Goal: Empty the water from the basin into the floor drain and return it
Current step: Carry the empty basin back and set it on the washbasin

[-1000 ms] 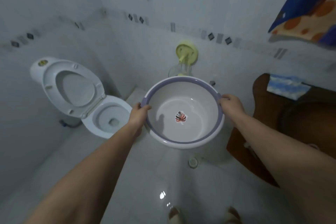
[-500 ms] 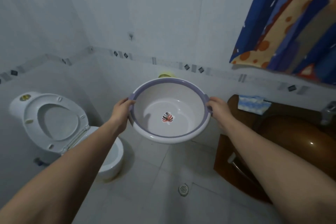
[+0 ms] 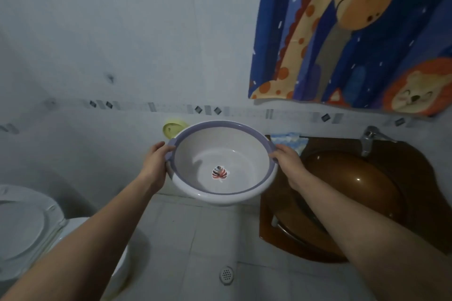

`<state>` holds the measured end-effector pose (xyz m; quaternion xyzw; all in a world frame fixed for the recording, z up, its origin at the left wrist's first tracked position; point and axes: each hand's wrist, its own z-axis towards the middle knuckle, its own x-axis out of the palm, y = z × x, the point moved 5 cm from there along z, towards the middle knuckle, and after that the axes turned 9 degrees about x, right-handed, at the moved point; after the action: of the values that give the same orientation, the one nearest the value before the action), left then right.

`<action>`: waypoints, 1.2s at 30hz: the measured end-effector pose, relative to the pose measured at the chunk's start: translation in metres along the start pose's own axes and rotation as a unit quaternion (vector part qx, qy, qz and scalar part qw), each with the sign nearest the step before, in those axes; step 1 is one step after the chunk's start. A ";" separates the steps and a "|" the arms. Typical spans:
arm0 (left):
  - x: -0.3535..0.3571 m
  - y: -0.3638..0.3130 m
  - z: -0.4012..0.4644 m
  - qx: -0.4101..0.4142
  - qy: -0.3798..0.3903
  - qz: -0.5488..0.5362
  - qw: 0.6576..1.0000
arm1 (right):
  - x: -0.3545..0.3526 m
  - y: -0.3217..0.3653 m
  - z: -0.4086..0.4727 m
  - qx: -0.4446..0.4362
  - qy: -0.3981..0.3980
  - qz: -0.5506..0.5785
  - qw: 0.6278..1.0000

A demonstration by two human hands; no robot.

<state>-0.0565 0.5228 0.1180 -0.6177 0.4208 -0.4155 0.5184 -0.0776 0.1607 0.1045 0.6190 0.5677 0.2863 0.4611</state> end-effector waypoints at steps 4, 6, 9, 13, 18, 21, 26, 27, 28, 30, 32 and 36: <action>0.060 0.003 0.003 -0.009 0.011 -0.004 1.000 | -0.049 -0.008 0.014 0.015 0.003 0.017 1.000; 0.083 0.005 0.002 -0.009 0.017 0.002 1.000 | -0.070 -0.013 0.021 0.019 -0.001 0.009 1.000; 0.134 0.010 0.000 -0.005 0.023 0.002 1.000 | -0.114 -0.022 0.035 0.030 -0.006 -0.009 0.999; 0.201 0.025 -0.006 -0.004 0.041 0.009 0.999 | -0.175 -0.044 0.061 0.054 -0.020 -0.043 0.997; 0.273 0.046 -0.020 0.000 0.040 0.032 0.999 | -0.241 -0.074 0.091 0.083 -0.011 -0.068 0.994; 0.314 0.060 -0.026 0.006 0.033 0.051 0.998 | -0.276 -0.090 0.111 0.095 0.007 -0.071 0.993; 0.355 0.068 -0.034 0.016 0.008 0.076 0.997 | -0.312 -0.106 0.142 0.099 0.050 -0.087 0.990; 0.360 0.068 -0.036 0.016 0.001 0.078 0.997 | -0.317 -0.108 0.146 0.105 0.061 -0.087 0.989; 0.365 0.067 -0.038 0.016 -0.005 0.085 0.996 | -0.321 -0.109 0.149 0.115 0.071 -0.088 0.987; 0.374 0.062 -0.040 0.012 -0.013 0.100 0.995 | -0.328 -0.110 0.151 0.133 0.083 -0.094 0.983; 0.375 0.058 -0.044 0.008 -0.007 0.109 0.994 | -0.326 -0.115 0.146 0.142 0.090 -0.100 0.981; 0.393 0.044 -0.044 0.012 0.002 0.136 0.991 | -0.331 -0.119 0.147 0.170 0.105 -0.114 0.973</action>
<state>0.0161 0.1314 0.1094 -0.5477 0.4968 -0.3477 0.5765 -0.0639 -0.2039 -0.0065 0.5860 0.7201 0.1949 0.3164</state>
